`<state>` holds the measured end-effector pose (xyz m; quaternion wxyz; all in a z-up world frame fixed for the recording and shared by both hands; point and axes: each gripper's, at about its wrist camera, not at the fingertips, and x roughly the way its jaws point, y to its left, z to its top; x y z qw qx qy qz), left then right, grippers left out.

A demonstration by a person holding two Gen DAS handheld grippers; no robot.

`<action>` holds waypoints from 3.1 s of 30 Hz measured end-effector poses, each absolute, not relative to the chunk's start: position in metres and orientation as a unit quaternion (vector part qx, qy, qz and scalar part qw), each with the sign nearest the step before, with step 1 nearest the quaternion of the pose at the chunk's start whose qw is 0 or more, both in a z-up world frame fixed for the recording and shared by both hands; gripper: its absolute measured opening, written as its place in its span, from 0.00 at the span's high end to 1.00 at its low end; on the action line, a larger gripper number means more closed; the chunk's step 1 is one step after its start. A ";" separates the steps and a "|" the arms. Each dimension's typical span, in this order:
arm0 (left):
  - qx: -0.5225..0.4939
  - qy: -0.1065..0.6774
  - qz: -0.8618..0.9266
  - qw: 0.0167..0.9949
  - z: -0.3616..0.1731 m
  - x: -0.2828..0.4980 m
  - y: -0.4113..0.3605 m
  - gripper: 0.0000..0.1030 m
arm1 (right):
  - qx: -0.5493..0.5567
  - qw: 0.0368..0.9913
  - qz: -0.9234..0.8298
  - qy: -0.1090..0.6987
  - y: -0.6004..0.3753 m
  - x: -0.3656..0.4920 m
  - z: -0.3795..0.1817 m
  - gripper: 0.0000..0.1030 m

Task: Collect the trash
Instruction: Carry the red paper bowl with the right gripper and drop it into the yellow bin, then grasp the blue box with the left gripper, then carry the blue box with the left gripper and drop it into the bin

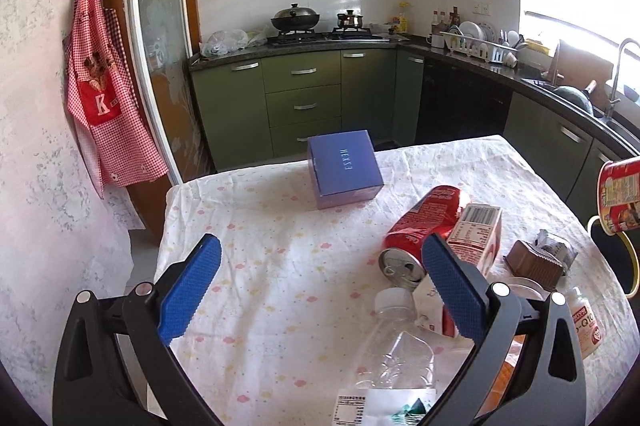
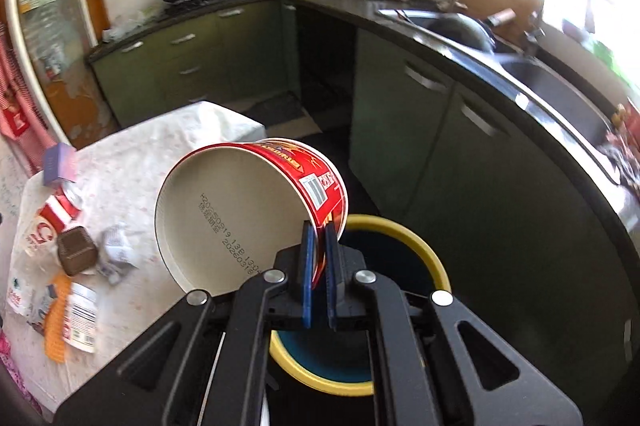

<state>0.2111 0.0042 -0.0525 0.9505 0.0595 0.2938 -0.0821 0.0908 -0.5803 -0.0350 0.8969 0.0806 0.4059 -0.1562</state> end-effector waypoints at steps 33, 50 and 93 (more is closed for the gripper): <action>0.029 0.418 -0.116 0.901 -0.025 0.278 -0.041 0.04 | 0.167 0.869 -0.137 0.445 -0.616 0.083 -0.116 0.67; -0.004 0.523 0.020 0.852 -0.094 0.426 -0.065 0.04 | 0.147 0.895 -0.071 0.416 -0.559 0.063 -0.098 0.55; 0.185 0.467 -0.414 0.760 -0.032 0.172 -0.394 0.27 | 0.186 0.901 -0.126 0.371 -0.611 -0.030 -0.096 0.55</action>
